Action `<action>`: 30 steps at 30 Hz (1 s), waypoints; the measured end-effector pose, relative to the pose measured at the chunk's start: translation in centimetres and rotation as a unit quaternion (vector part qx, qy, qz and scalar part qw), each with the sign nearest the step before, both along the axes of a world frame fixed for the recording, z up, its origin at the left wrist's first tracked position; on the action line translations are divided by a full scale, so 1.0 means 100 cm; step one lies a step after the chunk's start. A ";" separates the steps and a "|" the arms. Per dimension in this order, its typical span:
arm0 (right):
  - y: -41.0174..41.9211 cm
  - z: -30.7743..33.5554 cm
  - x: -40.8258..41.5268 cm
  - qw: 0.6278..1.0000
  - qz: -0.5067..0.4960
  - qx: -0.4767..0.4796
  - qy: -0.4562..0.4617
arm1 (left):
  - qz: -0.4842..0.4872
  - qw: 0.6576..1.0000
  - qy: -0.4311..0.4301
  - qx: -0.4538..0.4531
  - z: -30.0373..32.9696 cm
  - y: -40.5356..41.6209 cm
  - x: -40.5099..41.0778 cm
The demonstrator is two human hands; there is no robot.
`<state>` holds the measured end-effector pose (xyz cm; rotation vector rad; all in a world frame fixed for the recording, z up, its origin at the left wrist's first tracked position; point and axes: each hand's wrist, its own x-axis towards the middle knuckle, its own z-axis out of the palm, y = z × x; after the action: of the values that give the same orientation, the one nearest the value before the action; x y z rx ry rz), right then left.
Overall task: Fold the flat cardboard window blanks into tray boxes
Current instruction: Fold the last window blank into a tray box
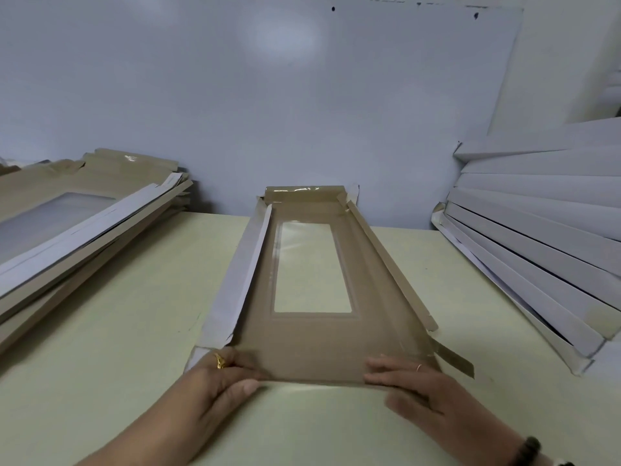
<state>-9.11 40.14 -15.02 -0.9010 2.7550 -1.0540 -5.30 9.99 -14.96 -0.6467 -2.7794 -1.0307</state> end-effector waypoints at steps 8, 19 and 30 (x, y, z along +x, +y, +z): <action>-0.017 -0.008 -0.012 0.983 -0.146 -0.092 0.061 | 0.150 0.986 0.043 -0.056 0.000 0.016 -0.017; -0.034 -0.010 -0.020 0.961 -0.192 0.113 0.163 | 0.138 0.932 0.174 -0.286 0.006 0.032 -0.020; -0.044 -0.013 -0.018 0.986 0.004 0.130 0.103 | 0.040 0.977 0.000 -0.212 -0.022 0.056 -0.028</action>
<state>-10.89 35.74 -16.28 -1.0300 2.9571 -0.6101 -8.06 15.56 -17.12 -0.5648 -3.0180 -0.4198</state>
